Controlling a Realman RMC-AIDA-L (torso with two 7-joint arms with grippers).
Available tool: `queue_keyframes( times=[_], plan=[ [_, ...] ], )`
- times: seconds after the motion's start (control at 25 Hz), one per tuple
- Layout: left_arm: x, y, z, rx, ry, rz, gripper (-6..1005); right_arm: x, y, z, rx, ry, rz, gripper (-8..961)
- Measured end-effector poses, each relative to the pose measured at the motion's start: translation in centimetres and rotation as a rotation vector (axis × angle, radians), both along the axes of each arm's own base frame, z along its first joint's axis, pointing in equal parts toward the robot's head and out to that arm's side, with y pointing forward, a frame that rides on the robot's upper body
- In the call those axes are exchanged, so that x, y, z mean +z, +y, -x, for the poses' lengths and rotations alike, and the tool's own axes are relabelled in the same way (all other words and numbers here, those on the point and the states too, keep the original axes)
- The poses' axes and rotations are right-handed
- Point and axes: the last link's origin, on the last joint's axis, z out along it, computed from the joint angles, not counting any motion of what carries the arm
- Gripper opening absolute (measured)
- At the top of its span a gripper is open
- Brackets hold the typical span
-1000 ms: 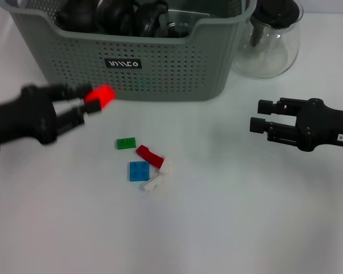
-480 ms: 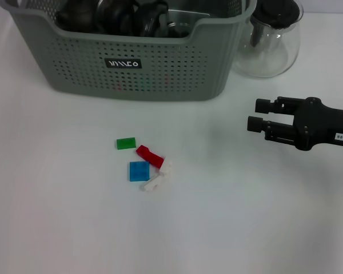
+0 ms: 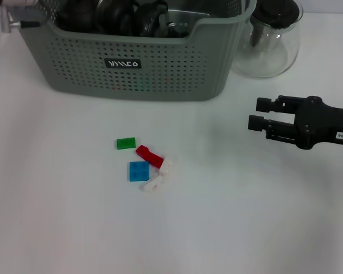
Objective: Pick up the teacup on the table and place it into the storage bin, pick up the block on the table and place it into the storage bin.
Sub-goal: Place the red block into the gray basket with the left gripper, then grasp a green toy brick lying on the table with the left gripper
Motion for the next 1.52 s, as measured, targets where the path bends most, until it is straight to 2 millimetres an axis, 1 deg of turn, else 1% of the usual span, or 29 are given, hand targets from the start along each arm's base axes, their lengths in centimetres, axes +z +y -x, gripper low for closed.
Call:
queue_keyframes(
  times=[0.12, 0.28, 0.36, 0.44, 0.48, 0.6, 0.64, 0.68, 0.76, 0.8, 0.84, 0.88, 0.92, 0.96, 1.0, 1.08, 1.2, 1.36, 1.52],
  plan=[
    [-0.4, 0.4, -0.3, 0.038, 0.038, -0.009, 364, 0.0, 0.0, 0.0, 0.0, 0.0, 0.0, 583],
    [-0.5, 0.3, -0.8, 0.028, 0.031, -0.007, 395, 0.0, -0.1, -0.1, -0.004, 0.0, 0.0, 583],
    [0.1, 0.0, -0.9, 0.024, -0.011, -0.02, 411, 0.0, -0.1, -0.2, -0.006, 0.0, 0.0, 583],
    [1.2, -0.8, -1.0, 0.006, -0.098, -0.037, 427, 0.0, -0.2, -0.2, -0.008, 0.001, -0.001, 584],
    [2.0, -1.5, -1.1, -0.021, -0.161, -0.048, 435, 0.0, -0.2, -0.2, -0.009, 0.001, -0.002, 584],
    [4.3, -4.8, -0.6, -0.18, -0.356, -0.086, 574, 0.1, -0.1, -0.3, -0.012, 0.005, -0.007, 584],
    [5.1, -6.5, -0.2, -0.27, -0.421, -0.102, 620, 0.1, -0.1, -0.3, -0.013, 0.005, -0.007, 584],
    [5.5, -7.6, 0.1, -0.319, -0.445, -0.108, 666, 0.1, -0.1, -0.3, -0.013, 0.005, -0.008, 584],
    [6.1, -10.1, 1.1, -0.416, -0.471, -0.122, 660, 0.2, -0.1, -0.2, -0.012, 0.005, -0.009, 584],
    [6.1, -10.8, 1.7, -0.436, -0.46, -0.129, 658, 0.2, -0.1, -0.2, -0.011, 0.004, -0.009, 584],
    [5.6, -12.0, 2.6, -0.46, -0.427, -0.124, 655, 0.2, 0.0, -0.2, -0.01, 0.004, -0.009, 584],
    [4.6, -12.7, 3.5, -0.459, -0.378, -0.11, 652, 0.2, 0.0, -0.2, -0.009, 0.004, -0.009, 584],
    [4.6, -12.7, 3.5, -0.459, -0.378, -0.11, 650, 0.2, 0.0, -0.1, -0.008, 0.005, -0.009, 584],
    [1.7, -14.5, 5.8, -0.454, -0.245, -0.055, 648, 0.1, 0.0, -0.1, -0.006, 0.006, -0.008, 584],
    [0.9, -15.0, 6.4, -0.455, -0.216, -0.046, 646, 0.1, 0.1, 0.0, -0.006, 0.006, -0.008, 584],
    [-1.5, -16.7, 8.0, -0.469, -0.145, -0.012, 641, 0.1, 0.1, 0.0, -0.005, 0.007, -0.007, 584],
    [-4.6, -18.8, 10.0, -0.509, -0.095, -0.002, 635, 0.1, 0.1, 0.1, -0.004, 0.007, -0.007, 584],
    [-7.6, -20.0, 11.6, -0.529, -0.025, -0.017, 618, 0.0, 0.1, 0.1, -0.005, 0.008, -0.008, 584],
    [-9.5, -19.9, 12.3, -0.532, 0.039, -0.031, 597, 0.1, 0.1, 0.1, -0.01, 0.012, -0.009, 584]
  ],
)
